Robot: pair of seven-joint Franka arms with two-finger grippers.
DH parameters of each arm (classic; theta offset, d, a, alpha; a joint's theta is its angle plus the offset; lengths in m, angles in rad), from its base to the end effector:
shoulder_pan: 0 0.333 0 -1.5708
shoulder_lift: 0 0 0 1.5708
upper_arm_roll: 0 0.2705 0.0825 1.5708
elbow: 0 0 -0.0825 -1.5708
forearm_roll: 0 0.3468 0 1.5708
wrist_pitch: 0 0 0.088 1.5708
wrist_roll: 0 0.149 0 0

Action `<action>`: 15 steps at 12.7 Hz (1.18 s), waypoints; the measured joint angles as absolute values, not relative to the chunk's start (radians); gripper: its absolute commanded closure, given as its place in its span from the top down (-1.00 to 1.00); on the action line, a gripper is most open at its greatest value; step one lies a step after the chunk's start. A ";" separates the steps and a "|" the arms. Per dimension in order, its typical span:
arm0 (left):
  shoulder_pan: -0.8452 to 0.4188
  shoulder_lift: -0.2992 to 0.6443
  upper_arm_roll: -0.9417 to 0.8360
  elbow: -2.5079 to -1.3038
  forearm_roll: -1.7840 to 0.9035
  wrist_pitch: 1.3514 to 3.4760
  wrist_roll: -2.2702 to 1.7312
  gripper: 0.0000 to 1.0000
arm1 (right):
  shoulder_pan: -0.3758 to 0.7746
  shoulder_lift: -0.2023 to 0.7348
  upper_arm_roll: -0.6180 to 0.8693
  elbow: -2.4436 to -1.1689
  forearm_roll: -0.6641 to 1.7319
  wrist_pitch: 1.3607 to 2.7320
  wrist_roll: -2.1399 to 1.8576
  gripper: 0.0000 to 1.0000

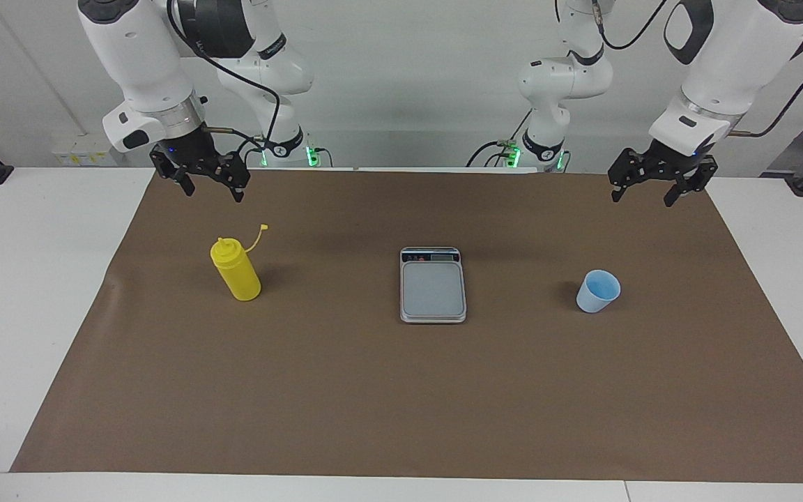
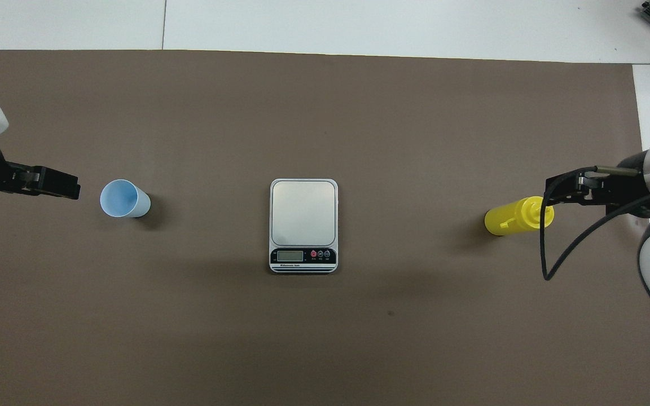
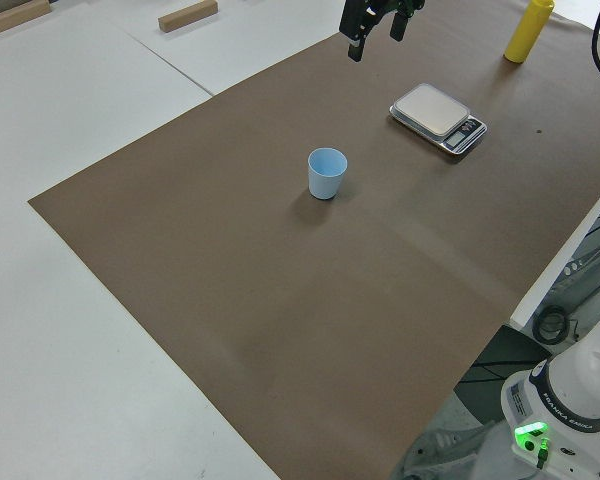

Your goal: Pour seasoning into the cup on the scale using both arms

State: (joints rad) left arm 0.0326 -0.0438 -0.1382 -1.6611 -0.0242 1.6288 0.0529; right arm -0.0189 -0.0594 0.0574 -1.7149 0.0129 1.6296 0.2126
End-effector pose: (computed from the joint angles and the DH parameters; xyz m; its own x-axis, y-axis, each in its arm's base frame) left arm 0.5073 -0.0584 0.5250 0.9876 -0.1564 0.0120 -0.1566 -0.9875 0.0175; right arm 0.5025 0.0218 0.5095 0.9843 -0.1742 -0.0274 -0.1743 -0.9847 -0.0038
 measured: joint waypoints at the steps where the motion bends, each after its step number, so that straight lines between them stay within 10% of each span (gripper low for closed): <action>1: 0.033 -0.044 -0.138 -1.667 -0.024 1.642 0.053 1.00 | -0.019 -0.059 0.057 -1.715 0.013 1.630 0.213 1.00; 15: 0.071 -0.040 -0.137 -1.730 -0.025 1.728 0.051 1.00 | -0.019 -0.059 0.057 -1.715 0.013 1.630 0.213 1.00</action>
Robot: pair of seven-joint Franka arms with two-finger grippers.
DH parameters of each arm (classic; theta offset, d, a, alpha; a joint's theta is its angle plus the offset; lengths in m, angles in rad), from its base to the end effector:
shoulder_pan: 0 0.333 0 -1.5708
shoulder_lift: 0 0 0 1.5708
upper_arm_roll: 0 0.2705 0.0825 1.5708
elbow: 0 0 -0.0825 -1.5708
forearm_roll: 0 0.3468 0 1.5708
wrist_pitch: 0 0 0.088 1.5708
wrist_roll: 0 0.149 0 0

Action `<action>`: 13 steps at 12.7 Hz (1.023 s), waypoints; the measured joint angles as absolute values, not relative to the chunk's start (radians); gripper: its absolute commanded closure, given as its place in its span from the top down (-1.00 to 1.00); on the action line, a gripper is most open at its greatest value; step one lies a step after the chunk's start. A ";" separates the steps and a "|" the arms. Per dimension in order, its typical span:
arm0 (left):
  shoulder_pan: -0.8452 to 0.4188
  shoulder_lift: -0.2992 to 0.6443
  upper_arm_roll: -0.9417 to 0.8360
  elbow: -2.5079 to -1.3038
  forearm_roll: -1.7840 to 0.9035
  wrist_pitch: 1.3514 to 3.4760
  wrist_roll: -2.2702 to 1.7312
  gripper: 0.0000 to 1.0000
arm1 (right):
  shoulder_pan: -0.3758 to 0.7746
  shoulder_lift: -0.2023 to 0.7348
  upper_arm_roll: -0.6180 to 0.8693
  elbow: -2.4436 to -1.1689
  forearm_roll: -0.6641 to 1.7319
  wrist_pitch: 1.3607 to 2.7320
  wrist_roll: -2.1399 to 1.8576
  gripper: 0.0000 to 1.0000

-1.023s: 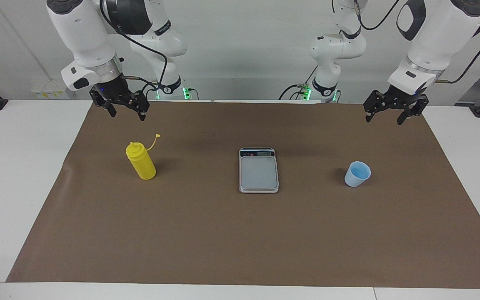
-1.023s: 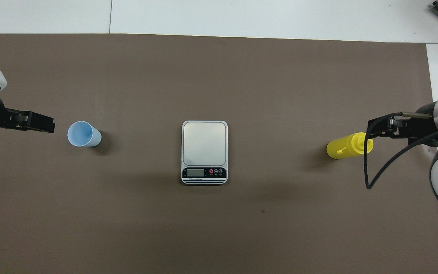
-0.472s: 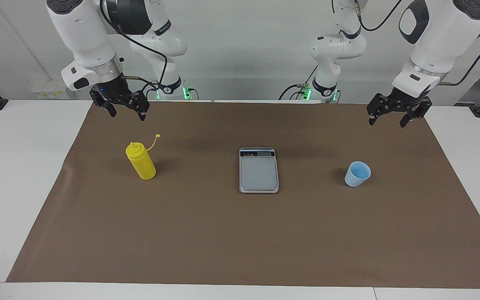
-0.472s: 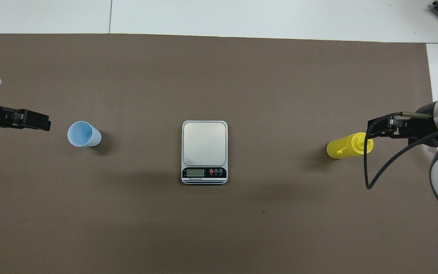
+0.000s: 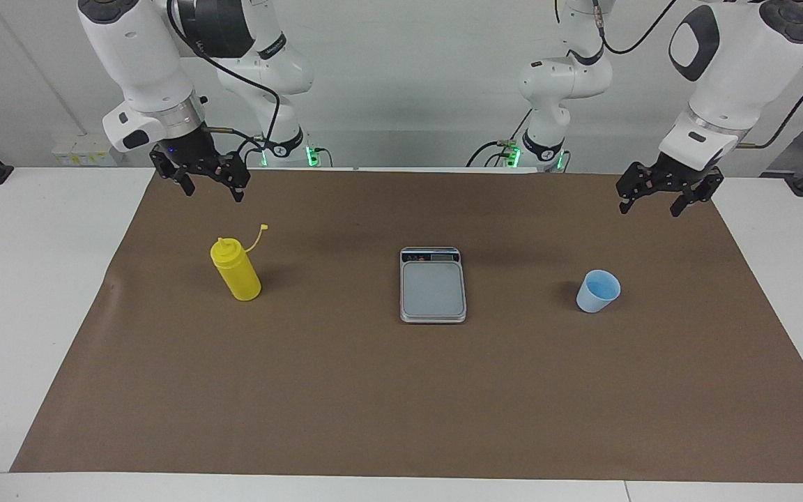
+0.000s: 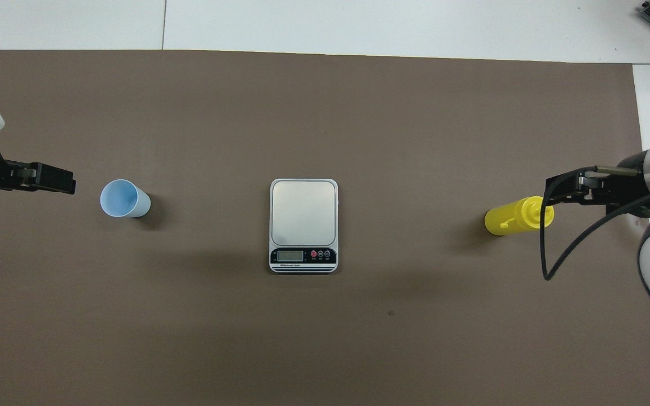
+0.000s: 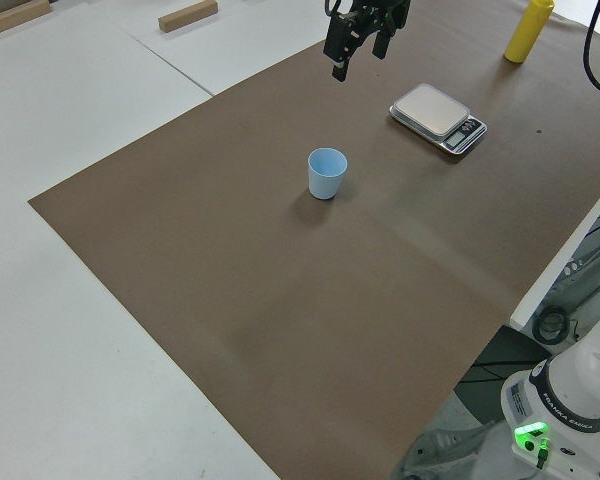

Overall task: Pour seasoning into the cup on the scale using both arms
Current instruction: 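Reach the left gripper to the blue cup and grasp it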

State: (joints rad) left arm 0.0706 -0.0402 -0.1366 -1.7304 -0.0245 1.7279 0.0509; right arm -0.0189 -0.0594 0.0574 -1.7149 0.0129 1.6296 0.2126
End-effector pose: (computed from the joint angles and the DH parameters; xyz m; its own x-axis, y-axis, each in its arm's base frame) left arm 0.5179 -0.0384 0.5014 0.9929 -0.1129 0.0382 -0.1136 -0.9934 0.0169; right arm 0.5025 0.0218 0.5095 0.9843 -0.1742 -0.0274 -0.1743 -0.9847 -0.0038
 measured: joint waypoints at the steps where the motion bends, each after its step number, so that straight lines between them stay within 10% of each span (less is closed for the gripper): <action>1: 0.074 -0.026 -0.134 -1.749 -0.025 1.764 0.051 1.00 | -0.019 -0.059 0.057 -1.715 0.013 1.630 0.213 1.00; 13: 0.125 0.134 -0.135 -2.079 -0.025 2.293 -0.038 1.00 | -0.019 -0.059 0.057 -1.715 0.013 1.630 0.213 1.00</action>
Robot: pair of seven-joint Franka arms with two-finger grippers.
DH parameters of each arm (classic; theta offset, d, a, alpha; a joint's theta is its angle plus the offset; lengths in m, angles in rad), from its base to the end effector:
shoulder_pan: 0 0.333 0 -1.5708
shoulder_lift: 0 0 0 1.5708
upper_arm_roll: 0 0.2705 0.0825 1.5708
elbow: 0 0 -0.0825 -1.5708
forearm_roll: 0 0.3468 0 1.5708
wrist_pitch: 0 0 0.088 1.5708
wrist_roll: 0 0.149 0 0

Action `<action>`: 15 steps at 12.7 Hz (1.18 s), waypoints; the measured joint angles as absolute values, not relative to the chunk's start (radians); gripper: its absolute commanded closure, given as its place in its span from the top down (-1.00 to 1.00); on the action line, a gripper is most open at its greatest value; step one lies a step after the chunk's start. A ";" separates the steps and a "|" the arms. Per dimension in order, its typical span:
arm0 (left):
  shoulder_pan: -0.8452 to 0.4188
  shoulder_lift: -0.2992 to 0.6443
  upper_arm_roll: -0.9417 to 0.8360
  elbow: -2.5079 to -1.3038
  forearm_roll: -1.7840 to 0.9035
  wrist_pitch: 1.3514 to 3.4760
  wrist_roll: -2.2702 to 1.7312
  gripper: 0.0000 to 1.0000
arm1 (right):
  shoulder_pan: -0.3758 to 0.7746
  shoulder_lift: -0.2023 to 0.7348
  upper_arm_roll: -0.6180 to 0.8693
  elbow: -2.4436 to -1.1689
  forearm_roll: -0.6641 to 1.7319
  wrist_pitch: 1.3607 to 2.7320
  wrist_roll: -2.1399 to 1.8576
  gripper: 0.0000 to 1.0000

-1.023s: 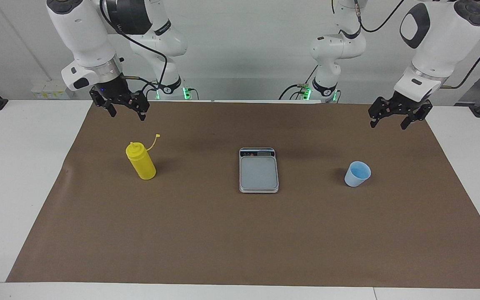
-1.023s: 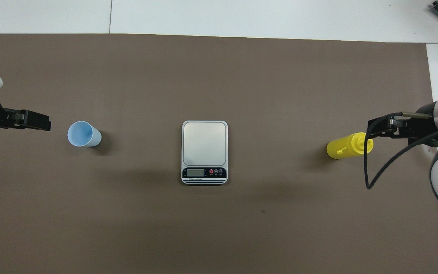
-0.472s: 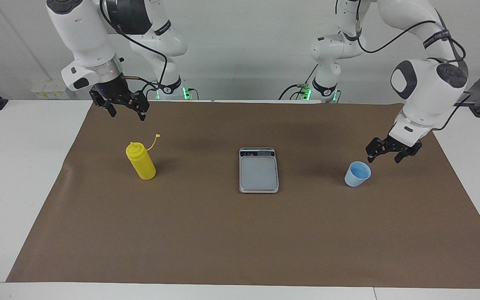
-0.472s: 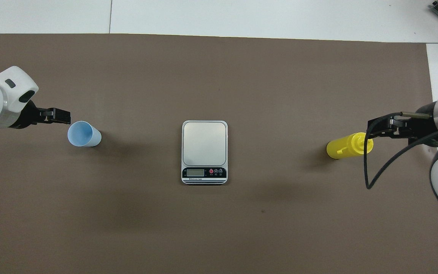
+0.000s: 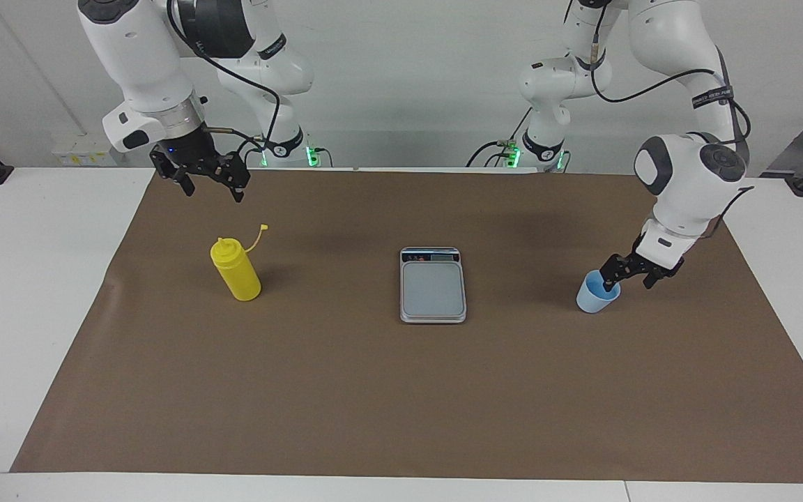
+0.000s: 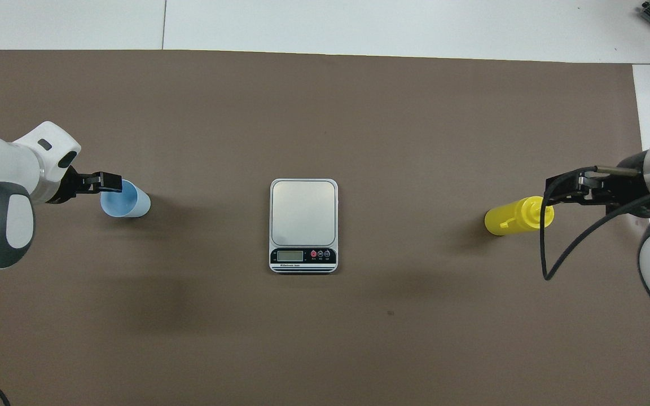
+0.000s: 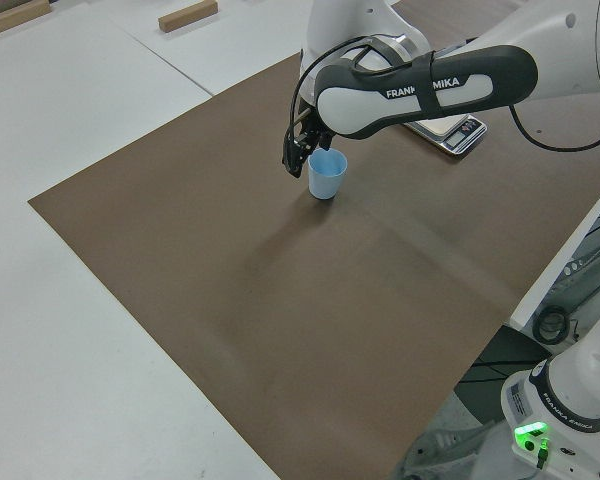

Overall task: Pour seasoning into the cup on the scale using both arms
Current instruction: 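Reach the left gripper to the blue cup and grasp it, then carry the blue cup with the left gripper onto the scale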

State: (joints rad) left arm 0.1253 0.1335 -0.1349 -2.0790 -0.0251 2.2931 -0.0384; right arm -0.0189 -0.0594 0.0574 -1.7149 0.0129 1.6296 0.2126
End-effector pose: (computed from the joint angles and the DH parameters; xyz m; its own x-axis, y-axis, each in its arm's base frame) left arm 0.5447 -0.0064 0.3079 0.9957 0.0480 0.0797 0.0448 -0.9981 0.0411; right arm 0.5025 0.0218 0.5095 0.9843 -0.1742 -0.0274 -0.1743 -0.9847 -0.0038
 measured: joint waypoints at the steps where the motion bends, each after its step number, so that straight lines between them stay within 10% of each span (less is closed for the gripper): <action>1: 0.125 0.142 -0.135 -2.086 -0.025 2.304 -0.041 1.00 | -0.019 -0.059 0.057 -1.715 0.013 1.630 0.213 1.00; 2: 0.125 0.151 -0.135 -2.089 -0.025 2.308 -0.048 0.92 | -0.019 -0.059 0.057 -1.715 0.013 1.630 0.213 1.00; 4: 0.125 0.168 -0.137 -2.091 -0.026 2.315 -0.083 -0.99 | -0.019 -0.059 0.057 -1.715 0.013 1.630 0.213 1.00; 15: 0.121 0.176 -0.150 -1.994 -0.026 2.210 -0.078 -1.00 | -0.019 -0.059 0.057 -1.715 0.013 1.630 0.213 1.00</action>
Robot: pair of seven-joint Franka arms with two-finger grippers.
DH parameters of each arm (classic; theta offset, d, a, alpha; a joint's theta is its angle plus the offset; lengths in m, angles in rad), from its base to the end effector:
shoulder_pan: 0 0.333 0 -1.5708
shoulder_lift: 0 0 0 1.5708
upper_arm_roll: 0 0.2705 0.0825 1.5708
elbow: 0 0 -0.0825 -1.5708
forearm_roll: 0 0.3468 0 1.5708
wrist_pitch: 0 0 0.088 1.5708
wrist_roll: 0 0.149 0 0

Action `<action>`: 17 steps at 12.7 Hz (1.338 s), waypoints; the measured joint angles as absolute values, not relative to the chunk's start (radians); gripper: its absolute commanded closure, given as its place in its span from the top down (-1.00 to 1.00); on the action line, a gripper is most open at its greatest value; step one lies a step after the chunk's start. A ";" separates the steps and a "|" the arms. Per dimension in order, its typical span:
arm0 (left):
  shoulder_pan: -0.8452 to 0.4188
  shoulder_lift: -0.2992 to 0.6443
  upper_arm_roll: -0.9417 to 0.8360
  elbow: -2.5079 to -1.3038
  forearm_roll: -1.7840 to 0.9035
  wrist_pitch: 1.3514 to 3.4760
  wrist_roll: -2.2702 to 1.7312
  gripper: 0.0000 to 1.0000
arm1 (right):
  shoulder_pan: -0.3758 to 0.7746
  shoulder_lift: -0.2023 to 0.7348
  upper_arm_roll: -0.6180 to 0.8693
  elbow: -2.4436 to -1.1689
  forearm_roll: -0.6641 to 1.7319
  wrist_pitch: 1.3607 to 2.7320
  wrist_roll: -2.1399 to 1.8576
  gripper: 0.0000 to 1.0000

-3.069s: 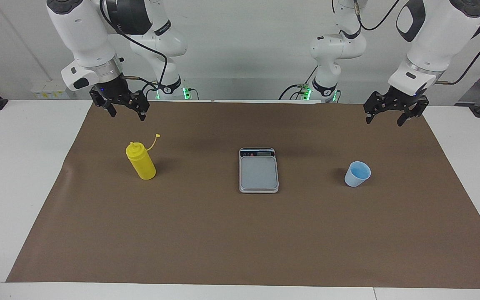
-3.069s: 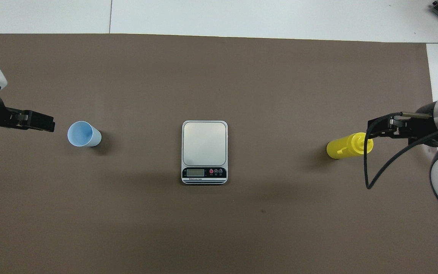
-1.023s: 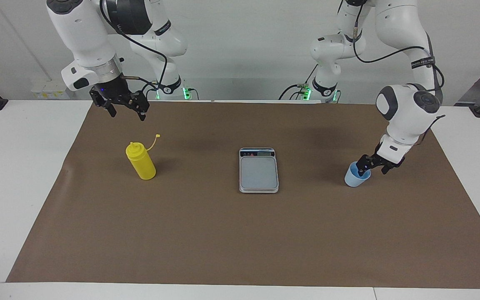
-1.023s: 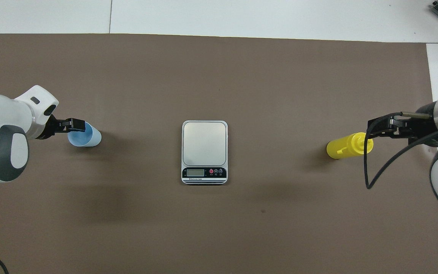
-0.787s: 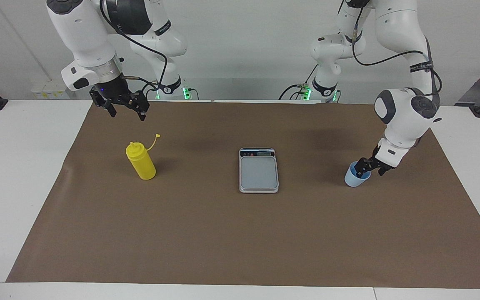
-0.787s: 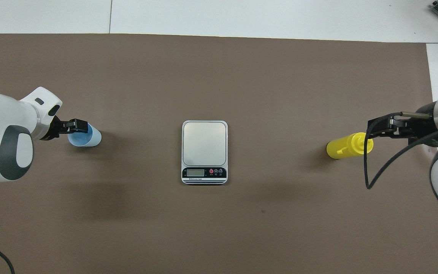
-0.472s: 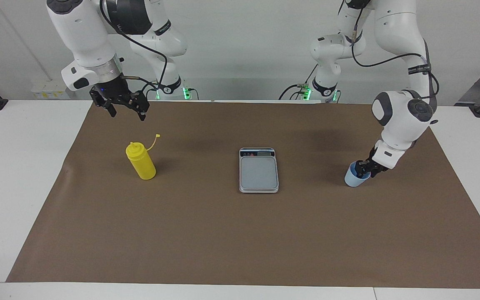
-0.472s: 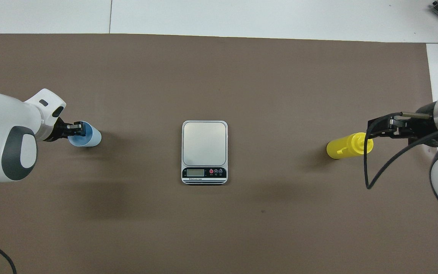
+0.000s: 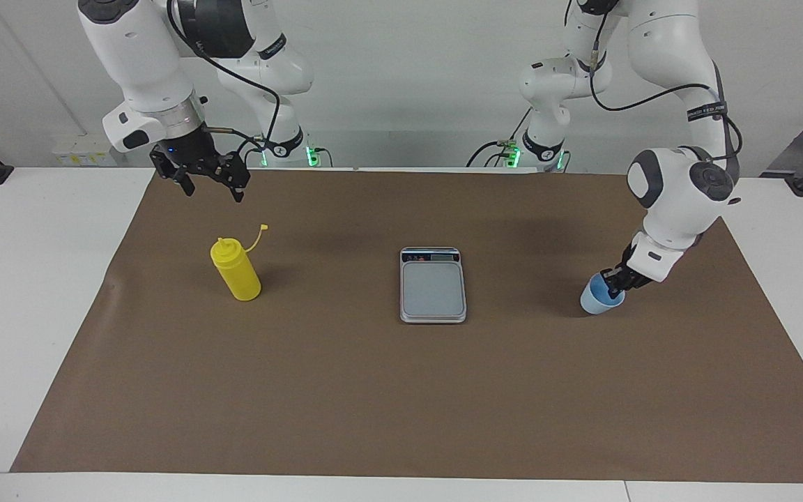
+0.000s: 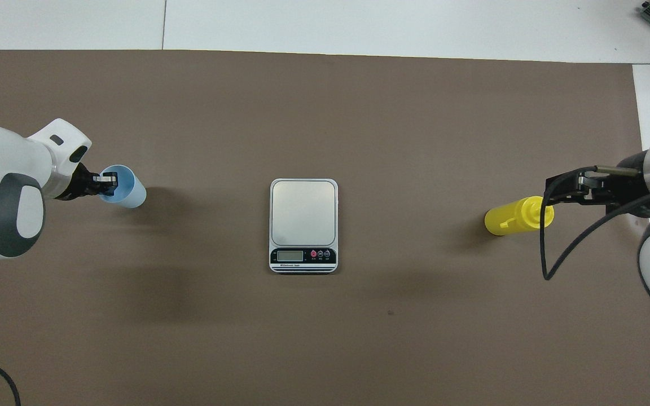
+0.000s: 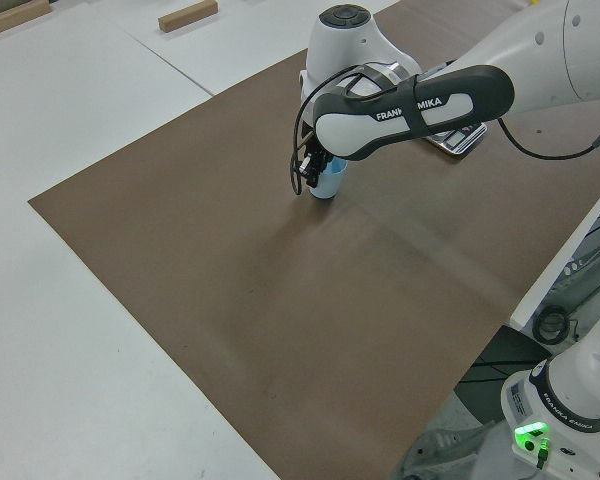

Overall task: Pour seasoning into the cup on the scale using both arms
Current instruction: 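Carry the blue cup with the left gripper onto the scale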

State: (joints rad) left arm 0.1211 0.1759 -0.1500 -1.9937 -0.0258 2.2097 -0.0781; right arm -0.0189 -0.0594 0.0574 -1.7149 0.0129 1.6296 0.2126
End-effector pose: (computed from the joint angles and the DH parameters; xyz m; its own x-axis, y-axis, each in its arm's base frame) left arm 0.5552 -0.0170 0.3134 0.9970 0.0678 0.0376 0.0659 -0.9965 0.0506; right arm 0.5025 0.0218 0.5095 0.9843 -0.1742 -0.0274 -0.1743 -0.9847 -0.0038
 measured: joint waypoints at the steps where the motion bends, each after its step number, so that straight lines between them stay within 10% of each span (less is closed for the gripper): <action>1: 0.117 0.172 -0.154 -1.958 -0.026 2.176 -0.071 -1.00 | -0.019 -0.059 0.057 -1.715 0.013 1.630 0.213 1.00; 17: -0.403 0.246 -0.169 -1.813 -0.025 2.176 -0.598 -1.00 | -0.019 -0.059 0.057 -1.715 0.013 1.628 0.213 1.00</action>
State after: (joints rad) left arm -0.4026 0.2456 -0.1689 -1.8130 -0.0254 2.1757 -0.5976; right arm -0.0189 -0.0594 0.0574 -1.7149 0.0129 1.6283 0.2126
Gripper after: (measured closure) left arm 0.965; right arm 0.000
